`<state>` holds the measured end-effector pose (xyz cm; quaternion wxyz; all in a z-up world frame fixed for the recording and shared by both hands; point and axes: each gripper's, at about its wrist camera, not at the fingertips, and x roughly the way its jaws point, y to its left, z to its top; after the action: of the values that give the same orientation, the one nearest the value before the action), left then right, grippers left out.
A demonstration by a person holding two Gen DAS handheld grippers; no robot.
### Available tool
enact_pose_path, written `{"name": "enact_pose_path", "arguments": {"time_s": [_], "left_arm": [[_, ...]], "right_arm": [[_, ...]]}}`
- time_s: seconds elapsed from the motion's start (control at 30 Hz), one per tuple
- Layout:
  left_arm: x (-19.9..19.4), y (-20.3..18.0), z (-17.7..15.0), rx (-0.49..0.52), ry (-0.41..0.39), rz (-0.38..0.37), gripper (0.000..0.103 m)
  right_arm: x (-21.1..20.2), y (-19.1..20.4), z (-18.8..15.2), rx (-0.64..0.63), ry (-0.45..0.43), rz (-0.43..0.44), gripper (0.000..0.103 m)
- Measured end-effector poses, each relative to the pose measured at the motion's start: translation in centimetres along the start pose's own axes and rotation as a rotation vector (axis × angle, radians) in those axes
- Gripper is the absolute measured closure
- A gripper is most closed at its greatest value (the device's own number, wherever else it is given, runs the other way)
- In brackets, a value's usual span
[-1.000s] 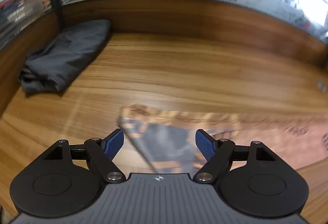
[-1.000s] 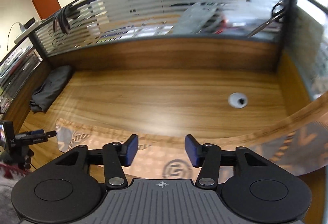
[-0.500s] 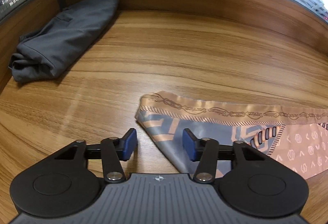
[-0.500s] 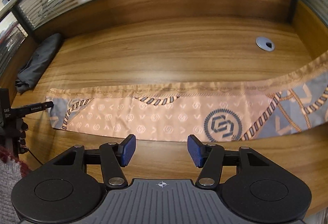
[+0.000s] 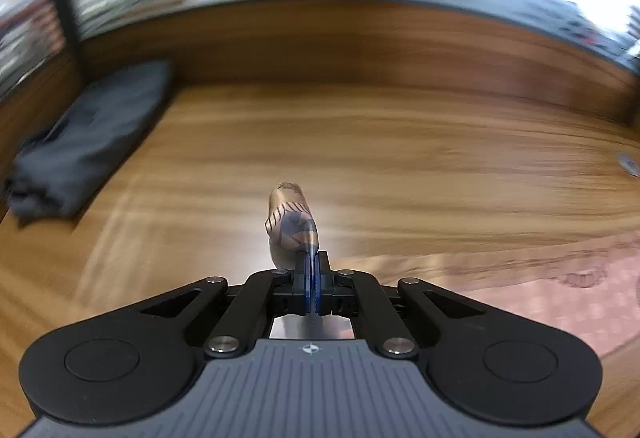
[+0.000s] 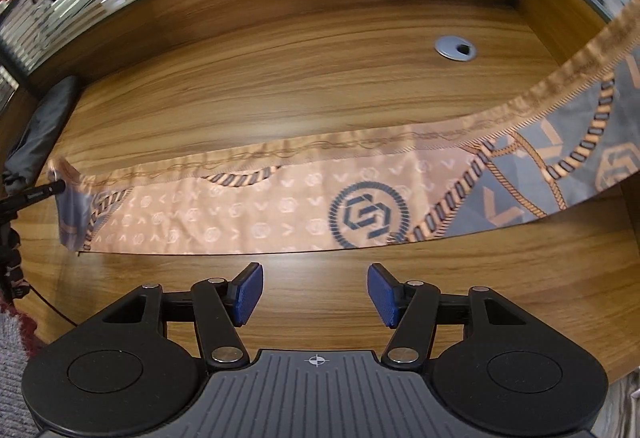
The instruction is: Fold clothes
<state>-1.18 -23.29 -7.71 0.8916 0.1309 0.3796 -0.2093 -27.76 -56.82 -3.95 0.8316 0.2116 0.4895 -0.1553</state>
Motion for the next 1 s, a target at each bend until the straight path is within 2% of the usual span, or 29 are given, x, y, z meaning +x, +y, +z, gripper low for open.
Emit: {"name": "enact_pose_path", "arguments": {"time_s": [0.17,0.33,0.37,0.4,0.47,0.57,0.73,0.9,1.0], "left_arm": [[-0.4,-6.3,0.8,0.078,-0.018,-0.072,0.101],[0.8,-12.7,-0.1,0.174,-0.003,-0.139,0.1],[1.1,-13.7,-0.3,0.192,0.002,-0.163,0.093],[1.4,-14.7,-0.7,0.21,0.011,-0.196,0.081],[1.1,-16.3,-1.4,0.236,0.007,-0.243,0.074],[0.4,-17.4,-2.2,0.244,-0.01,-0.267,0.067],[0.7,-16.0,-2.9,0.18,-0.001,-0.186,0.063],[2.8,-13.2,-2.8,0.096,0.047,-0.087,0.056],[4.1,-11.6,-2.7,0.038,0.076,-0.077,0.056]], "right_arm": [[0.4,-1.7,0.0,-0.003,0.007,0.015,0.042],[0.2,-3.6,-0.2,-0.022,0.017,0.023,0.042],[0.1,-3.9,-0.2,-0.026,0.018,0.022,0.042],[0.0,-4.2,-0.2,-0.029,0.019,0.021,0.042],[0.0,-4.8,-0.2,-0.037,0.02,0.013,0.042],[-0.2,-5.5,-0.2,-0.043,0.021,0.005,0.042],[-0.2,-6.1,-0.2,-0.042,0.022,0.005,0.041],[0.3,-6.4,-0.3,-0.043,0.036,0.008,0.041],[0.4,-6.3,-0.2,-0.048,0.04,0.009,0.041]]}}
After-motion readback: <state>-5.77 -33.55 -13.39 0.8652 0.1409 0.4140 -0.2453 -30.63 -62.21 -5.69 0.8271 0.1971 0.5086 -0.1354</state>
